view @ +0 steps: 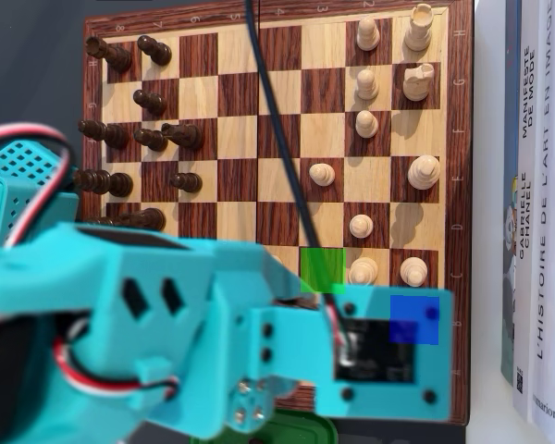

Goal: Play chess

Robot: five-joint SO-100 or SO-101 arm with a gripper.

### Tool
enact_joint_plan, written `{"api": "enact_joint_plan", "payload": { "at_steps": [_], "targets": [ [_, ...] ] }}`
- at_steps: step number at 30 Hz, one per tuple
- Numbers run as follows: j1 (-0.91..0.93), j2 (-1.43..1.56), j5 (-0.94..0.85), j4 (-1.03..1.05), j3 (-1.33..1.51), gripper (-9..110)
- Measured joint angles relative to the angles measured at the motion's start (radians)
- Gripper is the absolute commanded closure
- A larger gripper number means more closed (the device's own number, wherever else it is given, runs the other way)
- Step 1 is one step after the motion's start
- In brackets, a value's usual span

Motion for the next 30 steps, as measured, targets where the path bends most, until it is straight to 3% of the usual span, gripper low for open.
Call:
{"api": "enact_joint_plan", "payload": {
  "at_steps": [13, 30],
  "targets": [
    [0.000, -0.195, 0.000, 0.000, -0.221, 91],
    [-0.049, -0.284, 0.000, -0.061, -0.252, 88]
  ]
}}
